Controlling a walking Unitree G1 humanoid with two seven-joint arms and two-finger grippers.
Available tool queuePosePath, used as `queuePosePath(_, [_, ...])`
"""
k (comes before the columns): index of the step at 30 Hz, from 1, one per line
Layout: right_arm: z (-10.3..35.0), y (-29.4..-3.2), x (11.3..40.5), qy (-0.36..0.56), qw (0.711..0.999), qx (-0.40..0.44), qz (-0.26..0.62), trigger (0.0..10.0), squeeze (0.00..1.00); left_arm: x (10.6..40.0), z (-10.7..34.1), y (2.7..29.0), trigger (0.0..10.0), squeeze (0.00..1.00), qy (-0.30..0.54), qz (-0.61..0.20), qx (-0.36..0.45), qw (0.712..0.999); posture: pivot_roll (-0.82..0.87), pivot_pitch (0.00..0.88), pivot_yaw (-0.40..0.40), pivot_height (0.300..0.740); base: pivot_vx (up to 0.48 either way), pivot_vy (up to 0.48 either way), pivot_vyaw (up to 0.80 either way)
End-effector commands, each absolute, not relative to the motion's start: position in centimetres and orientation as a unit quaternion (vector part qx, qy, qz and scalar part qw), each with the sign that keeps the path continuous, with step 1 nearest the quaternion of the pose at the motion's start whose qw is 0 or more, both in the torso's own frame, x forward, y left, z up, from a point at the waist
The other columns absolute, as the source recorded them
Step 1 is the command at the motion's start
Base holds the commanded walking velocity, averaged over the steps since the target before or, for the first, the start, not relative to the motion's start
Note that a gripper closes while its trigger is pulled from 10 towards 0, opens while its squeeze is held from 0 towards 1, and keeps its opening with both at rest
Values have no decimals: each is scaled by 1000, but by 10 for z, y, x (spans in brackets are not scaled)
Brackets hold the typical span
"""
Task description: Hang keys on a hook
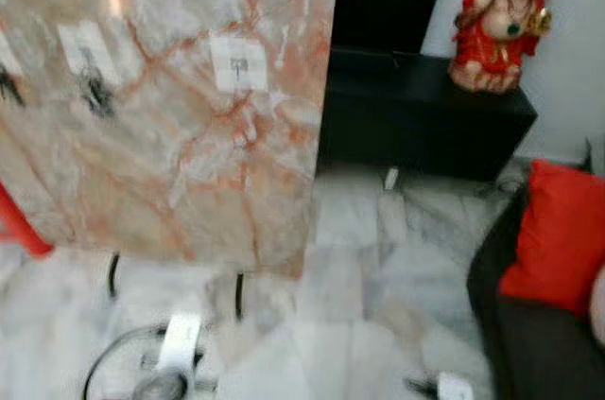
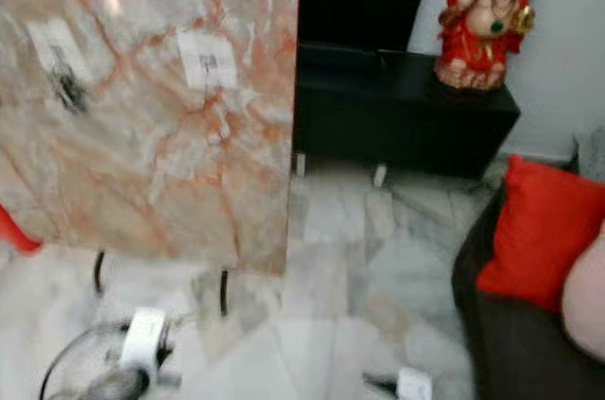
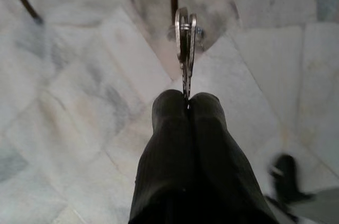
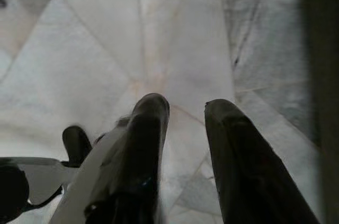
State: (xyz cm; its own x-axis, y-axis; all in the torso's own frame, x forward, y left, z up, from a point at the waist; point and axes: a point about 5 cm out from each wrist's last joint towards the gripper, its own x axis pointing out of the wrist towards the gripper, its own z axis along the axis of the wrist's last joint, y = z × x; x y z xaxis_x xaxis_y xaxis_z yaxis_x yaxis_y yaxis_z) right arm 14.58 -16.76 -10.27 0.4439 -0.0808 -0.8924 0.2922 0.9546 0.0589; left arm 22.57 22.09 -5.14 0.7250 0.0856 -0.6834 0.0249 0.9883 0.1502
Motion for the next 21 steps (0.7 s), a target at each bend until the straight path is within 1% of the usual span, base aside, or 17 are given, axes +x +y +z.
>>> queuePosePath(1, [-104,-172,143,518,842,98,-113,10000,0,240,-40,217,10000,0,325,18,71,943,-12,0,-50,740,0,0,0])
queuePosePath(2, [-104,-172,143,518,842,98,-113,10000,0,240,-40,217,10000,0,325,18,71,943,-12,0,-50,740,0,0,0])
queuePosePath(4, [-104,-172,143,519,842,96,-113,10000,0,254,-26,216,10000,0,274,26,67,959,-9,0,-52,740,0,0,0])
queuePosePath(7, [-104,-173,142,520,842,94,-113,10000,0,267,-11,212,10000,0,219,21,69,973,-8,0,-54,740,0,0,0])
queuePosePath(8, [-104,-173,142,520,842,94,-113,10000,0,267,-11,212,10000,0,219,21,69,973,-8,0,-54,740,0,0,0])
queuePosePath(9, [-103,-173,143,520,842,93,-113,10000,0,274,-1,211,10000,0,189,23,68,979,-11,0,-54,740,0,0,0])
queuePosePath(13, [-103,-174,143,519,843,91,-111,10000,0,288,18,208,10000,0,135,27,88,987,-12,0,-56,740,0,0,0])
queuePosePath(17, [-103,-174,144,516,845,91,-109,10000,0,300,41,207,10000,0,72,52,109,990,-12,0,-56,740,0,0,0])
queuePosePath(21, [-103,-174,144,515,846,90,-106,10000,0,307,60,205,10000,0,26,68,95,993,-15,0,-54,740,0,0,0])
